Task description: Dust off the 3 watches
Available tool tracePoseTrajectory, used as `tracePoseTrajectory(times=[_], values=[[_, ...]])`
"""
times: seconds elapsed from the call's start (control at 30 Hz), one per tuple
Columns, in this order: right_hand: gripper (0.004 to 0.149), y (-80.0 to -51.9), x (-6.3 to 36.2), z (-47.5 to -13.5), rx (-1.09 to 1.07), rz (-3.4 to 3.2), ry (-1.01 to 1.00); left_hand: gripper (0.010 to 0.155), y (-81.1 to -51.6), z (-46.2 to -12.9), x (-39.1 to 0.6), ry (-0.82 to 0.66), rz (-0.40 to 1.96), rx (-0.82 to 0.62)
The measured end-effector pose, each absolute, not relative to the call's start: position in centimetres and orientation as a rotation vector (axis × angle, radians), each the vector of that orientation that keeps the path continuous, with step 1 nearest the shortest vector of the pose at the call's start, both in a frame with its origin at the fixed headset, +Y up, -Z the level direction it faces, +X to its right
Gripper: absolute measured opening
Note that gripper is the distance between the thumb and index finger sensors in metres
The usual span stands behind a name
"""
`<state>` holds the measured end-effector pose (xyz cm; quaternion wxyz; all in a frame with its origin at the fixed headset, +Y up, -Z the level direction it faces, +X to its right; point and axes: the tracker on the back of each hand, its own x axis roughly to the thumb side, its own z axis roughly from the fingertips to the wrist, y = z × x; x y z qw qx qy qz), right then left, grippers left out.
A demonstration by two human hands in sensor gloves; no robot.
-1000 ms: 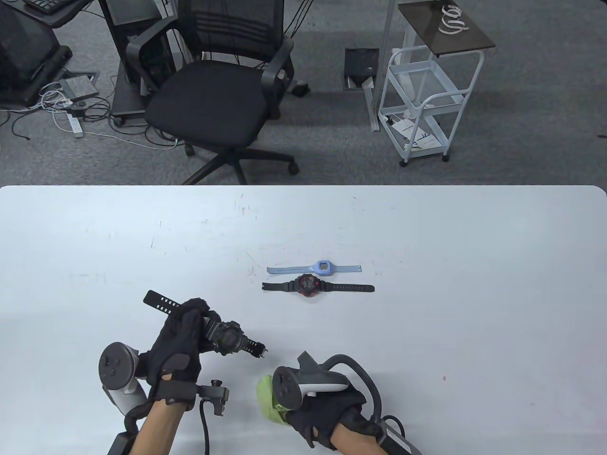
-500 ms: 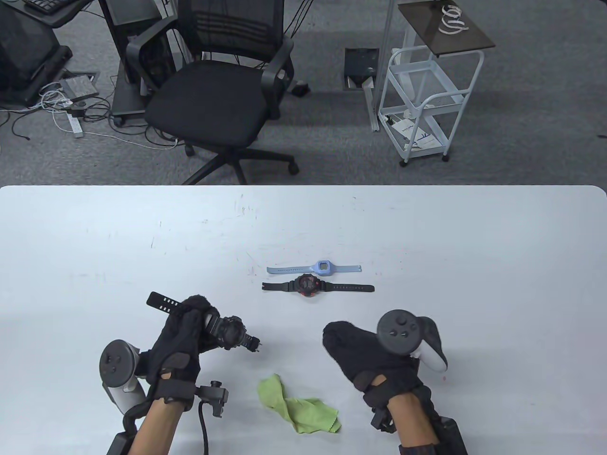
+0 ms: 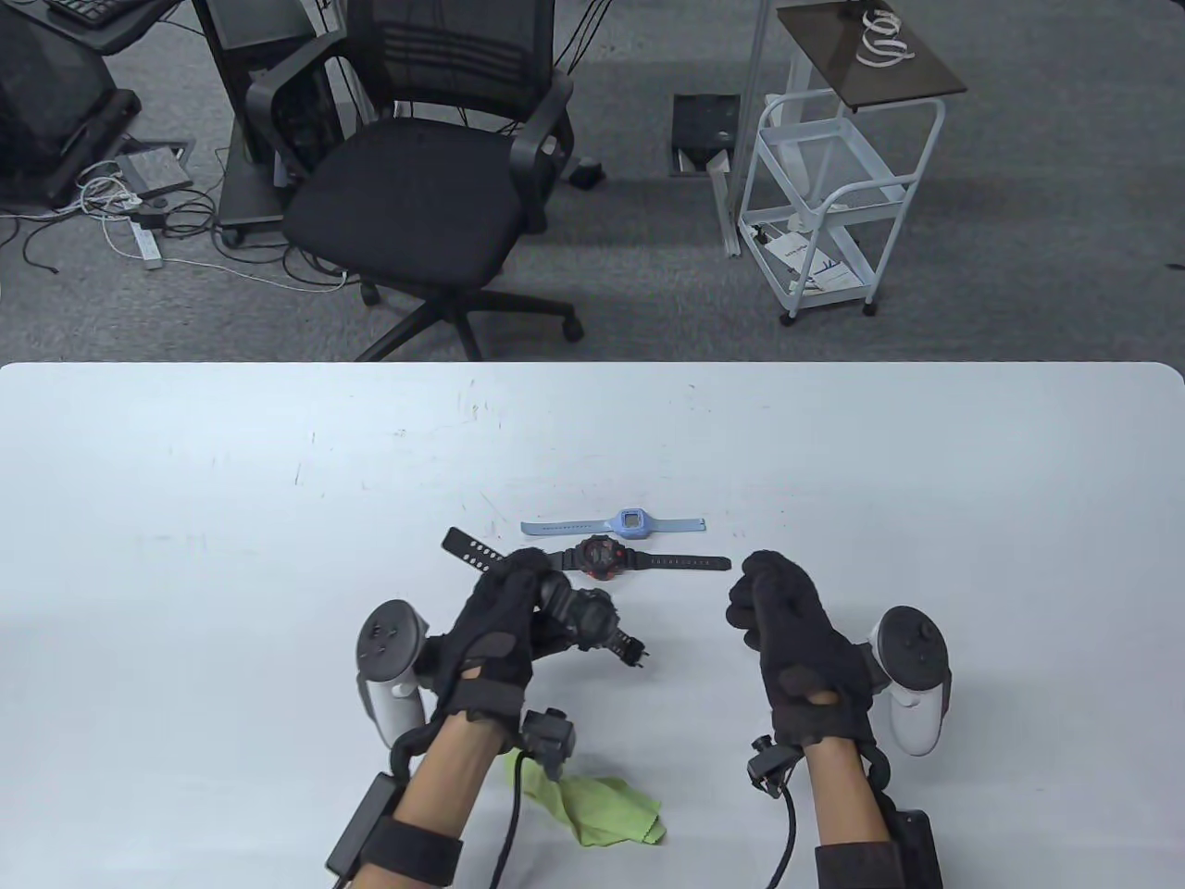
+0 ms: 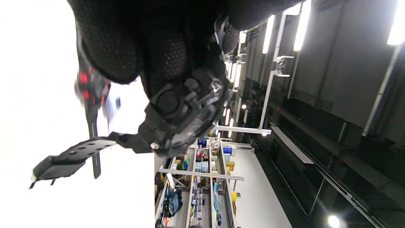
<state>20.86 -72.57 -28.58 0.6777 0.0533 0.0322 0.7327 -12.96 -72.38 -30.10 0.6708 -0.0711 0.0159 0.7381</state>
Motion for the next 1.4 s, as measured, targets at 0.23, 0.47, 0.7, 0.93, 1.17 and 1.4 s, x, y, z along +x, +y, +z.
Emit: tracePoseTrajectory(times=[0.23, 0.47, 0.7, 0.93, 1.17, 1.4], values=[[0.065, -73.0, 22.4, -28.7, 0.087, 1.479, 0.02, 0.05, -75.8, -33.2, -5.5, 0.137, 1.78, -0.234], [0.064, -73.2, 22.3, -28.8, 0.092, 1.451, 0.042, 0.051, -78.6, -33.9, -2.8, 0.293, 1.758, -0.202], [0.064, -73.0, 22.0, -28.8, 0.116, 1.465, 0.053, 0.055, -79.4, -33.6, -4.0, 0.371, 1.685, -0.119], [0.064, -73.1, 21.6, -28.8, 0.125, 1.528, 0.083, 0.06, -79.0, -32.9, -6.0, 0.385, 1.647, -0.074], [0.064, -73.3, 21.4, -28.8, 0.131, 1.564, 0.097, 0.062, -79.3, -32.5, -9.2, 0.422, 1.64, -0.039], [0.064, -73.3, 21.4, -28.8, 0.123, 1.587, 0.103, 0.066, -79.1, -32.2, -10.9, 0.436, 1.602, -0.028]])
